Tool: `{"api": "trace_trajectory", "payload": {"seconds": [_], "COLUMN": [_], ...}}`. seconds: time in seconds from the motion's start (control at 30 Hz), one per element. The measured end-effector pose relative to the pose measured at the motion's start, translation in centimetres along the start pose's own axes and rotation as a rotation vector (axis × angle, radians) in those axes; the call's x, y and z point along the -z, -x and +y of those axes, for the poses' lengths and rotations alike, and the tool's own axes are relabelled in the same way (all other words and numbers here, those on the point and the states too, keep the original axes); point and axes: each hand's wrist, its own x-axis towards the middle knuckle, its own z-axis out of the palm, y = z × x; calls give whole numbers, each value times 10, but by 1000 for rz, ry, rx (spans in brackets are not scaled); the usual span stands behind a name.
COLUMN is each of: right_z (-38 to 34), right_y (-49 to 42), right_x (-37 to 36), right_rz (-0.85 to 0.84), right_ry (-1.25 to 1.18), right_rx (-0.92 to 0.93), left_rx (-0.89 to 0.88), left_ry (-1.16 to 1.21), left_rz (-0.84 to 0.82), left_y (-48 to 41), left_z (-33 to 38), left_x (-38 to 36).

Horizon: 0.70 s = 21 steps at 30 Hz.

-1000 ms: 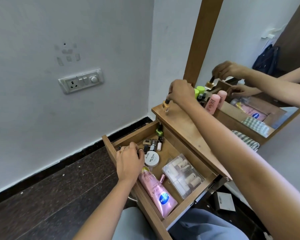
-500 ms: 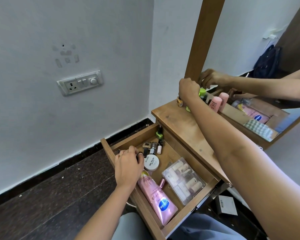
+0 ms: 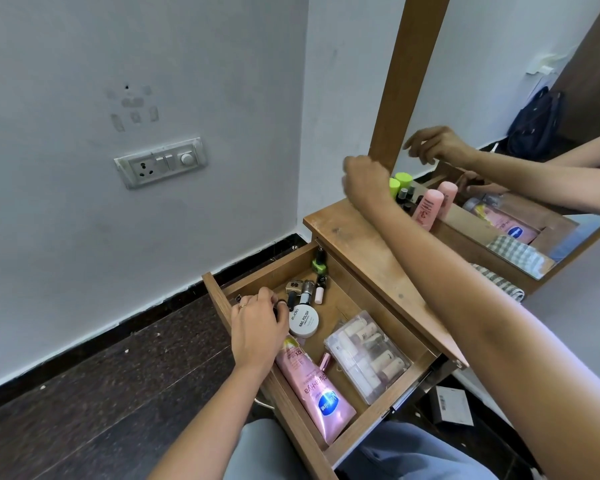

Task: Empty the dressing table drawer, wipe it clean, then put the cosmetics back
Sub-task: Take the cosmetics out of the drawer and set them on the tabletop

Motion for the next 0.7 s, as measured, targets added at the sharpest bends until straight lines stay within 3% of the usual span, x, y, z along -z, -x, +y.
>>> {"api": "trace_trajectory", "payload": {"seconds": [0.1, 0.2, 0.43, 0.7], "right_z": [-31, -52, -61, -61], "right_y": [31, 58, 80, 83], "right_x": [-19, -40, -67, -73], "right_rz": [-95, -221, -186, -229], "right_ry": [-15, 246, 586, 532], "right_rx": [245, 468, 628, 768], "left_rx": [-3, 3, 4, 3], "left_ry": [-5, -12, -7, 2], "left_rz": [1, 2, 0, -4], "left_y": [0, 0, -1, 0], "left_z": [0, 1, 1, 0], "left_x": [0, 1, 1, 0]}}
